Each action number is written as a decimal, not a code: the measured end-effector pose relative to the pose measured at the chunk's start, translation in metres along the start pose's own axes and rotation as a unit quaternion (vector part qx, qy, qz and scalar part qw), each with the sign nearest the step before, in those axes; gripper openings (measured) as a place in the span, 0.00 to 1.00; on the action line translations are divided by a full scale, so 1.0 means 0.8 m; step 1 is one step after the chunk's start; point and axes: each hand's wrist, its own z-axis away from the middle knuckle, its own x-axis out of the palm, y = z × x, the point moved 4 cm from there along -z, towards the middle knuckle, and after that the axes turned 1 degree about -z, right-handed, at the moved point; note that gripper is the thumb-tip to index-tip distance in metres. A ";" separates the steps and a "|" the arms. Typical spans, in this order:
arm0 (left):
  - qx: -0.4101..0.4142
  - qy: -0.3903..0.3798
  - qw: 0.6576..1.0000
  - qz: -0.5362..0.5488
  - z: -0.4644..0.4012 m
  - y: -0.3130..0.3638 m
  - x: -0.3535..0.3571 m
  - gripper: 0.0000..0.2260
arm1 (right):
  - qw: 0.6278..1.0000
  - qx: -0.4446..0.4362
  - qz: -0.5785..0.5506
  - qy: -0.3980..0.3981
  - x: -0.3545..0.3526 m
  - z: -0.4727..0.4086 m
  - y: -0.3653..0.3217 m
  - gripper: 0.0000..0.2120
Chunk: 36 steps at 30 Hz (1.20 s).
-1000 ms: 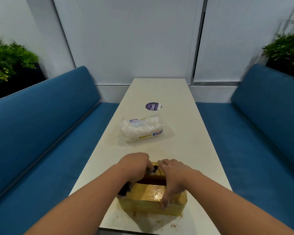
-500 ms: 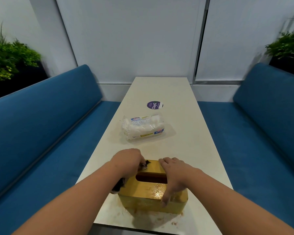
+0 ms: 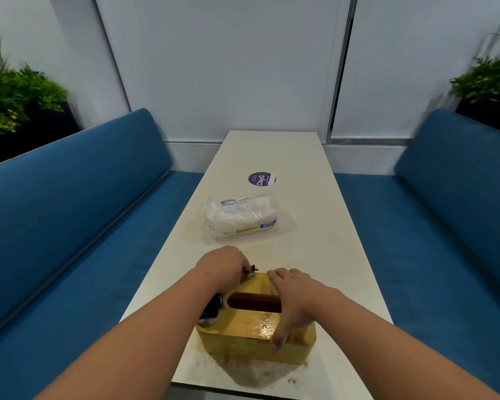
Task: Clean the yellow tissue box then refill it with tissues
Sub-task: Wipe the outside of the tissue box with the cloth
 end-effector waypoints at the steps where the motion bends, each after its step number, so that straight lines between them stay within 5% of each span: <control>1: -0.004 0.002 1.000 -0.006 0.000 0.000 0.000 0.16 | 1.000 -0.001 0.000 -0.001 0.000 0.000 0.000 0.66; 5: 0.045 -0.001 0.999 -0.007 0.007 0.019 0.002 0.15 | 1.000 -0.003 0.000 0.003 -0.001 0.002 -0.001 0.66; 9: -0.032 0.003 0.999 0.019 0.010 -0.023 0.002 0.15 | 1.000 -0.001 -0.004 -0.001 0.000 0.001 0.000 0.66; 13: -0.001 -0.011 0.999 0.035 0.027 -0.024 0.006 0.14 | 1.000 -0.001 -0.002 0.000 0.000 0.002 0.000 0.66; 23: -0.105 -0.005 0.977 0.187 0.047 -0.075 0.013 0.14 | 1.000 0.009 -0.002 -0.011 -0.001 0.000 -0.002 0.67; 28: -0.132 0.046 0.962 0.234 0.040 -0.087 0.009 0.06 | 1.000 0.018 0.012 -0.023 -0.004 -0.003 -0.007 0.68; 32: -0.159 0.071 0.970 0.168 0.039 -0.088 0.013 0.06 | 0.999 0.023 0.010 -0.026 -0.002 -0.004 -0.005 0.68; 36: -0.088 0.046 0.989 0.108 0.056 -0.075 0.018 0.17 | 0.999 0.021 0.013 -0.023 -0.002 -0.003 -0.008 0.68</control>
